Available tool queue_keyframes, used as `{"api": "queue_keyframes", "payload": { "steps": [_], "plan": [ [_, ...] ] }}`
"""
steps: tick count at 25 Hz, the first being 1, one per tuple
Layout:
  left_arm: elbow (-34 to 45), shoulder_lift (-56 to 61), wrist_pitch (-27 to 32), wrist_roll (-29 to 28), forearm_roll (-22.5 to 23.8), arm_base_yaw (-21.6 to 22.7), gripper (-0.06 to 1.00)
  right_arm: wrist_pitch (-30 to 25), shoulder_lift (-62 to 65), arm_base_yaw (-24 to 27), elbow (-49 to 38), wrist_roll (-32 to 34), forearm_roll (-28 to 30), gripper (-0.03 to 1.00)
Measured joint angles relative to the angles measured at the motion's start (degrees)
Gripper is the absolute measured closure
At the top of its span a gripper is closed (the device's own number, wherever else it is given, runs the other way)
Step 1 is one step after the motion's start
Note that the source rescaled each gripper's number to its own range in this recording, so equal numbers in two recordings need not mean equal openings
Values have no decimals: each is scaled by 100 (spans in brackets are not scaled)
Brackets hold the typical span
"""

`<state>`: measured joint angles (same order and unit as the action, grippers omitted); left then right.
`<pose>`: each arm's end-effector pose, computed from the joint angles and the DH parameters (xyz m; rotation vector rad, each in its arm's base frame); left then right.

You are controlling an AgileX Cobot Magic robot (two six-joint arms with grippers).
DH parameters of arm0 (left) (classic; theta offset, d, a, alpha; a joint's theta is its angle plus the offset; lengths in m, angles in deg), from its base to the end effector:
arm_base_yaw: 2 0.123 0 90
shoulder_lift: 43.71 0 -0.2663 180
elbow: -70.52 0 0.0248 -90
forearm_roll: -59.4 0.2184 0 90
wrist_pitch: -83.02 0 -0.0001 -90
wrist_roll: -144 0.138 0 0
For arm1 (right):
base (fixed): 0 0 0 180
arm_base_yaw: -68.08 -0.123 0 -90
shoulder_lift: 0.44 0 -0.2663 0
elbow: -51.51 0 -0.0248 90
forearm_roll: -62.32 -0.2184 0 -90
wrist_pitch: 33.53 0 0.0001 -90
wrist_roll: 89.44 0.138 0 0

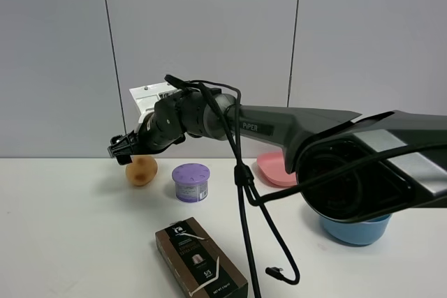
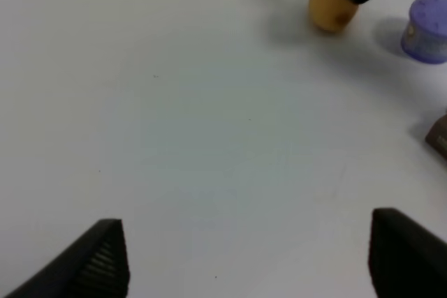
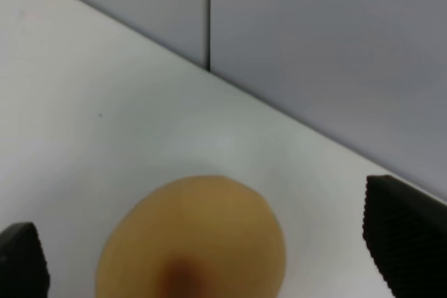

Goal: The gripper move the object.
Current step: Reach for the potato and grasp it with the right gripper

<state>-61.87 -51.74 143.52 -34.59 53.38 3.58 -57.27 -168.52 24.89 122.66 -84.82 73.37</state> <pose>0.0272 -0.0100 0.2436 -0.0683 2.0218 -0.0481 0.4441 0.4023 0.1068 -0.8285 1.9440 0.3144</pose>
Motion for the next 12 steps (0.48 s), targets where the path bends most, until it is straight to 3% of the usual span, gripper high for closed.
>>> {"api": "queue_keyframes", "payload": {
  "steps": [6,12],
  "plan": [
    [0,0,0,6,0,0,-6,366,-204,0,0,0,0,5],
    [0,0,0,6,0,0,-6,395,-347,0,0,0,0,5]
  ]
}}
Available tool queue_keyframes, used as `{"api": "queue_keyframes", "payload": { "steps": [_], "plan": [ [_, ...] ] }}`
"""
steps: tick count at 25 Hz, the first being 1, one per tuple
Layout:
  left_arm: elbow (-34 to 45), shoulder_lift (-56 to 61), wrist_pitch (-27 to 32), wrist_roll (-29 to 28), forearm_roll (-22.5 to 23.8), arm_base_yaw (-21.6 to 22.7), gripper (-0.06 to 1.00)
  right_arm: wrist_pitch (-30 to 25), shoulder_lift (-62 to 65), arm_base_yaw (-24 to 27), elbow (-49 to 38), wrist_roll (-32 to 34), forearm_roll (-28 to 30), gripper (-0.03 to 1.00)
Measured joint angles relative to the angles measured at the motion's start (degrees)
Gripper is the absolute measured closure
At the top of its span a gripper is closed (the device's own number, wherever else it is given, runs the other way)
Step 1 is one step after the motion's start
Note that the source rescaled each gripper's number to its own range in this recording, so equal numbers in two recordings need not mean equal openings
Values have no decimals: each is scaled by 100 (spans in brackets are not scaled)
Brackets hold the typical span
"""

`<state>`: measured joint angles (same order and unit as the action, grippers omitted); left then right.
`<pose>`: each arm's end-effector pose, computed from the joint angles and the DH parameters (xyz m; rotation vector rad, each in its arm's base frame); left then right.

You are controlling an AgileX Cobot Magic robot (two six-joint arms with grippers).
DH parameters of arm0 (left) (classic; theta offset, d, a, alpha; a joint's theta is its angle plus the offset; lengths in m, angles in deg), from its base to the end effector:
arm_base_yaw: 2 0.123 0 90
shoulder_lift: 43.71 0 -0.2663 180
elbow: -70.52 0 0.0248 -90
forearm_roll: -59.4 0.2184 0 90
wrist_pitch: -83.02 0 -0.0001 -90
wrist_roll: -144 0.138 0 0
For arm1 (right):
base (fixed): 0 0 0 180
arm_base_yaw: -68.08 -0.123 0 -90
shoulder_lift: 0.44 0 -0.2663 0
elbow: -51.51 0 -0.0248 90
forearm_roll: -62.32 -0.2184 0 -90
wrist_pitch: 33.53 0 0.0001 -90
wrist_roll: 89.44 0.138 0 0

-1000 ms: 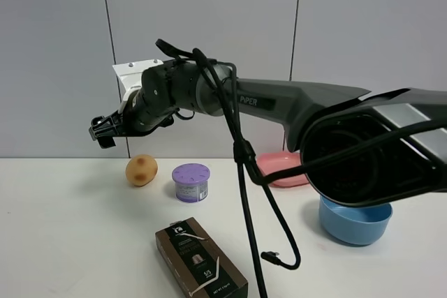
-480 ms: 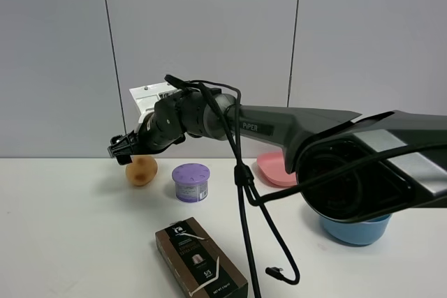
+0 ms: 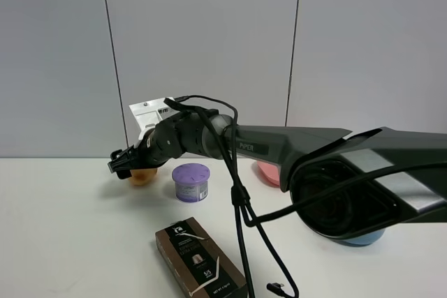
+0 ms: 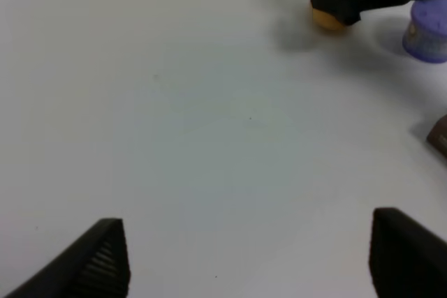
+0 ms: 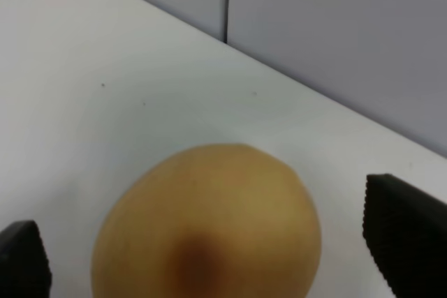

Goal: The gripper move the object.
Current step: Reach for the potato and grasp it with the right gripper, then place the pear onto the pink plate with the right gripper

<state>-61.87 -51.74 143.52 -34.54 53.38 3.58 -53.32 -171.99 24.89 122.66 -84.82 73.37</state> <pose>0.0272 -0.0100 0.2436 -0.0674 2.0218 -0.0476 0.4451 0.4055 0.0785 -0.8374 1.9338 0.3263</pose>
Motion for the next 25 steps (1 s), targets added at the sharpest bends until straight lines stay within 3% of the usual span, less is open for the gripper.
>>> {"api": "queue_keyframes", "payload": {
  "steps": [7,9,10,14,17,21,25],
  "plan": [
    [0,0,0,-6,0,0,-6,-88,-56,0,0,0,0,13],
    [0,0,0,-6,0,0,-6,-88,-56,0,0,0,0,21],
    [0,0,0,-6,0,0,-6,-109,-56,0,0,-13,48,35],
    [0,0,0,-6,0,0,-6,-138,-56,0,0,-60,141,64],
    [0,0,0,-6,0,0,-6,-143,-56,0,0,-64,189,80],
    [0,0,0,-6,0,0,-6,-143,-56,0,0,-141,210,92],
    [0,0,0,-6,0,0,-6,-149,-44,0,0,-215,229,95]
  ]
}}
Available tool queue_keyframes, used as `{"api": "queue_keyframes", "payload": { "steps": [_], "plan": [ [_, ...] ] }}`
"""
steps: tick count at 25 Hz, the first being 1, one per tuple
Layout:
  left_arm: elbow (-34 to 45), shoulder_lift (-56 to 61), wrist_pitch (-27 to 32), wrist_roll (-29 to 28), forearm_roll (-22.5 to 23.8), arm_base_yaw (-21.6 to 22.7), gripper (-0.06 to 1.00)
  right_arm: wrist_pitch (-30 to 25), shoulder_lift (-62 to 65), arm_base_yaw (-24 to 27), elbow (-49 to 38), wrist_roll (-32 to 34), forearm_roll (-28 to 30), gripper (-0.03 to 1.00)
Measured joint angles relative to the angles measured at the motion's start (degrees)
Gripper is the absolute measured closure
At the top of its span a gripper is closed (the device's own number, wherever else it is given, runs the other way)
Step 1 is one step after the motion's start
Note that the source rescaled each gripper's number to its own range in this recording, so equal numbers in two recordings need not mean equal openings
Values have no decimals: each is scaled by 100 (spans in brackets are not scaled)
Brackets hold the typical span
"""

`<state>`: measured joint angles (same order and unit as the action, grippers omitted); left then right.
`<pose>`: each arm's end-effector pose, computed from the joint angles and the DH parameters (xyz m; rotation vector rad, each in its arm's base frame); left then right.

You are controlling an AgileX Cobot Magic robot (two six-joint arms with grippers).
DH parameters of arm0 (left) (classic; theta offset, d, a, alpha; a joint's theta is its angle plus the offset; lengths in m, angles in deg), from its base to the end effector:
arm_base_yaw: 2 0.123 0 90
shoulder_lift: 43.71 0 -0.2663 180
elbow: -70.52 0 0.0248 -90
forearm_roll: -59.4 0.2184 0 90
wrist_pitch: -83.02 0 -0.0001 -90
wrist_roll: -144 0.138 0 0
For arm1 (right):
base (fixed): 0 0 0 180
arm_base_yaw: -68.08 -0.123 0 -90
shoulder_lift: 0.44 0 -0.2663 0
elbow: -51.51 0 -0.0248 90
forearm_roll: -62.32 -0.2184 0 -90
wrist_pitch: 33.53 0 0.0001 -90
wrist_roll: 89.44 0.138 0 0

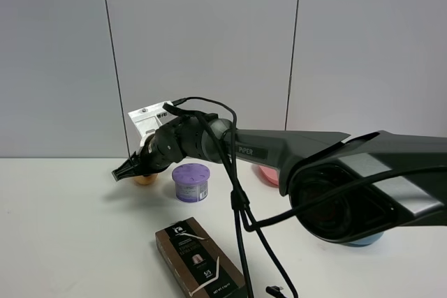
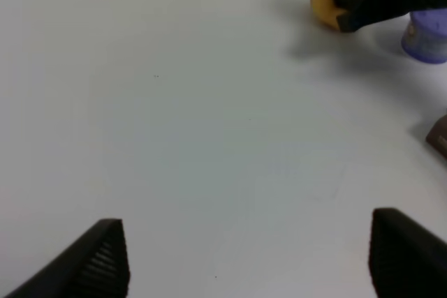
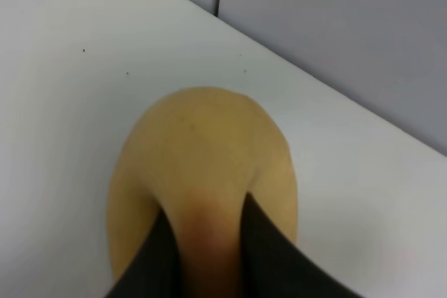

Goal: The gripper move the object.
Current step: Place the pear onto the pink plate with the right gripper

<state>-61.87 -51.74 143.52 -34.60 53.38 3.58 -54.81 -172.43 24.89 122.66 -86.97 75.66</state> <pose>0.0272 -0.0100 0.2436 -0.0685 2.0218 -0.0483 0.4453 0.4022 0.0713 -0.9087 1.9271 0.2545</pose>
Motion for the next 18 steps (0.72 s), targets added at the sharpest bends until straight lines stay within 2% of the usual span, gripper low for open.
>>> {"api": "queue_keyframes", "payload": {
  "steps": [8,14,18],
  "plan": [
    [0,0,0,0,0,0,-6,-81,233,0,0,-89,5,97],
    [0,0,0,0,0,0,-6,-585,594,0,0,-98,-63,97],
    [0,0,0,0,0,0,-6,-1132,1069,0,-6,-98,-104,97]
  ]
}}
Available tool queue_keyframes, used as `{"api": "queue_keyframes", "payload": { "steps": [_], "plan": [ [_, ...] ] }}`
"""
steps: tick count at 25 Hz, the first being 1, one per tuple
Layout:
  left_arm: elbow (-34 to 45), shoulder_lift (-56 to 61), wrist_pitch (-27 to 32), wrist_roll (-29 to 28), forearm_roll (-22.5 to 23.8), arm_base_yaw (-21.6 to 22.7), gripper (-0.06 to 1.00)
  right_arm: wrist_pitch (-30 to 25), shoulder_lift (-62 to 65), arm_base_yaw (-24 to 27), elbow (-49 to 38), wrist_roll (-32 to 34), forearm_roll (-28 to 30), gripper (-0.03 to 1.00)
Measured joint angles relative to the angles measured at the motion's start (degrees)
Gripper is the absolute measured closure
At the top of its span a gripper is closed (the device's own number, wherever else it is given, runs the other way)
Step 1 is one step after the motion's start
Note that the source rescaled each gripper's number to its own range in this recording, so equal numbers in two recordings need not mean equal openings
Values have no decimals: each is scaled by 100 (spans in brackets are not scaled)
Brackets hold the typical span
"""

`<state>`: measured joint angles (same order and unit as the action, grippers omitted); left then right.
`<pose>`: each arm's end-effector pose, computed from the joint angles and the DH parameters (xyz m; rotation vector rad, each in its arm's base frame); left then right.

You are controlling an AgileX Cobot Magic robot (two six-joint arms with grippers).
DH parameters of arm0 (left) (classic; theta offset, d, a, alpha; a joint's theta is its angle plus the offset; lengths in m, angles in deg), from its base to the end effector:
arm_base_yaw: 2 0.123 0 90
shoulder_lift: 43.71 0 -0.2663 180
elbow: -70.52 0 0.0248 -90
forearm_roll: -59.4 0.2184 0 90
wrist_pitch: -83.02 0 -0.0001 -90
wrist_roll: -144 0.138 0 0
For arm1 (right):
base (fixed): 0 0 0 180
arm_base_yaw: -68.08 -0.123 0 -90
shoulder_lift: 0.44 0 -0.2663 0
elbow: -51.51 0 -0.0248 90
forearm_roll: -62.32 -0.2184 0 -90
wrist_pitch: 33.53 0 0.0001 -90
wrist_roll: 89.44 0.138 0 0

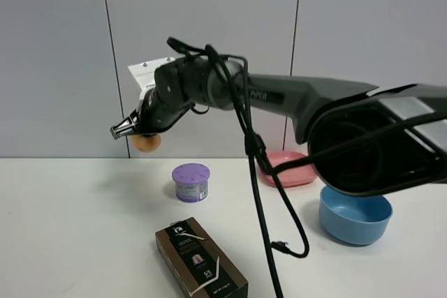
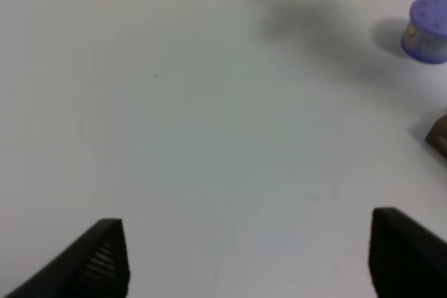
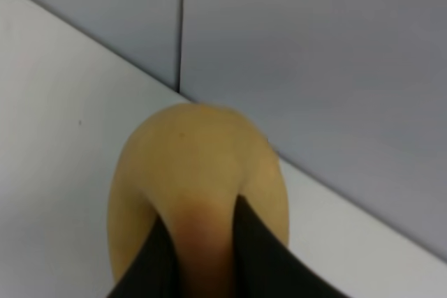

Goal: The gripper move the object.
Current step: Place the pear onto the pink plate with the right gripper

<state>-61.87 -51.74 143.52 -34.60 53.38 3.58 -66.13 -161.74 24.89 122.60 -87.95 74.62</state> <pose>0.0272 -0.0100 0.2436 -0.0685 2.0218 -0.0483 0.4386 0.3900 0.1592 -0.8774 1.9491 0.2299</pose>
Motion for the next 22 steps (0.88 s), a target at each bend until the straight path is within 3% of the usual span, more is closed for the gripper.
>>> {"api": "queue_keyframes", "payload": {
  "steps": [4,13,18,22],
  "plan": [
    [0,0,0,4,0,0,-6,-614,681,0,0,-35,-24,97],
    [0,0,0,4,0,0,-6,-2560,2099,0,0,-867,-19,97],
    [0,0,0,4,0,0,-6,-3503,2747,0,11,-993,233,97],
    [0,0,0,4,0,0,-6,-3718,2932,32,11,-993,411,97]
  ]
}}
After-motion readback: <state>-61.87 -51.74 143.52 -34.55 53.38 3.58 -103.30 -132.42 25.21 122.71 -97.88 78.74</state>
